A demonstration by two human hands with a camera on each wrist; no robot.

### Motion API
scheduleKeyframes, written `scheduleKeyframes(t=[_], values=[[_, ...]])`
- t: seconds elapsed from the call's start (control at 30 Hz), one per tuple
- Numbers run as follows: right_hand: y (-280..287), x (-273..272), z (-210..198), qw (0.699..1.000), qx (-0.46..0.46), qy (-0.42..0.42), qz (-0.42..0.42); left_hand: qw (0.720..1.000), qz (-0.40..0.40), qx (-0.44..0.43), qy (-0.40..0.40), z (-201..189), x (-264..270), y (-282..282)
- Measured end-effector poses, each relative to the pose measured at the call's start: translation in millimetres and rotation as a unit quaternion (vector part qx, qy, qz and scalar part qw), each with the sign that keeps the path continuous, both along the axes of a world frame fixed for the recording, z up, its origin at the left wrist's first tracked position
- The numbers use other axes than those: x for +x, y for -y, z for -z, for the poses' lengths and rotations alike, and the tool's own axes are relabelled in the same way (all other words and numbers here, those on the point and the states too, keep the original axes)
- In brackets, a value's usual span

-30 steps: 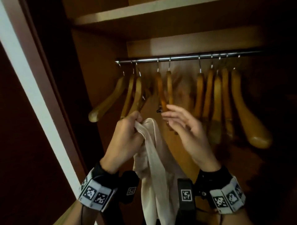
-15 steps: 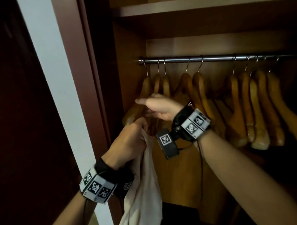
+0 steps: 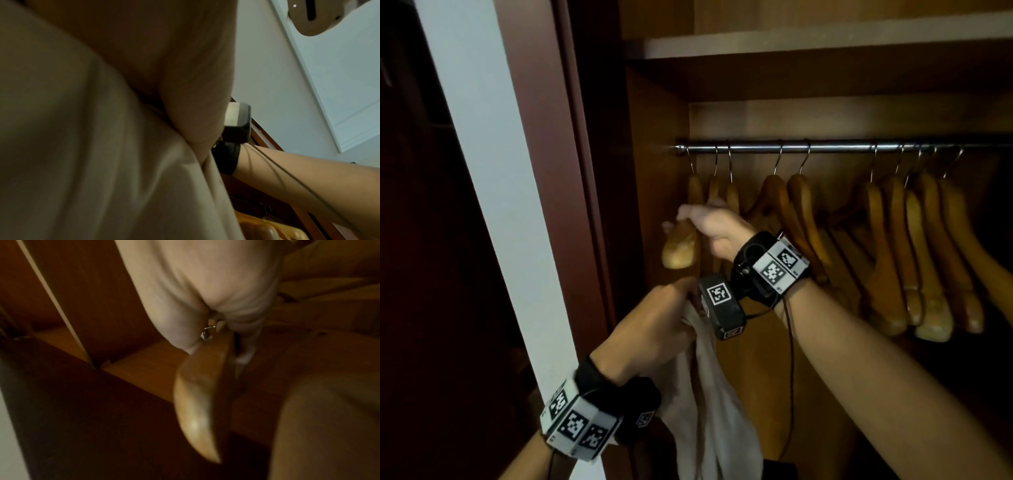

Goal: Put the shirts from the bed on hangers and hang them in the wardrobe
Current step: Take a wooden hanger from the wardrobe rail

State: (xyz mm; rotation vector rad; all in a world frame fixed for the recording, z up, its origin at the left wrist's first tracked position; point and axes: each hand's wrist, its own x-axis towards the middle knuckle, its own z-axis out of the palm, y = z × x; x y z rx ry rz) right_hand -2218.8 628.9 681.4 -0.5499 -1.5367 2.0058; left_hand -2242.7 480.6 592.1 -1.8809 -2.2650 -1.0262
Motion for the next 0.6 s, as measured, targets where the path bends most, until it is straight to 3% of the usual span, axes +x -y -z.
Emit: scheduleKeyframes(t=[0.2, 0.37, 0.6], values=[[2, 22, 0, 0.999, 0.021, -0.042, 0.013, 0.999, 0.002, 0.044, 0.025, 8, 1, -8], [12, 41, 15, 0.995, 0.082, -0.047, 0.027, 0.983, 0.006, 0.165, 0.082, 8, 6, -10], [34, 106, 54, 0.985, 0.131, -0.102, -0.057, 0.981, -0.039, 0.14, 0.127, 2, 9, -26]])
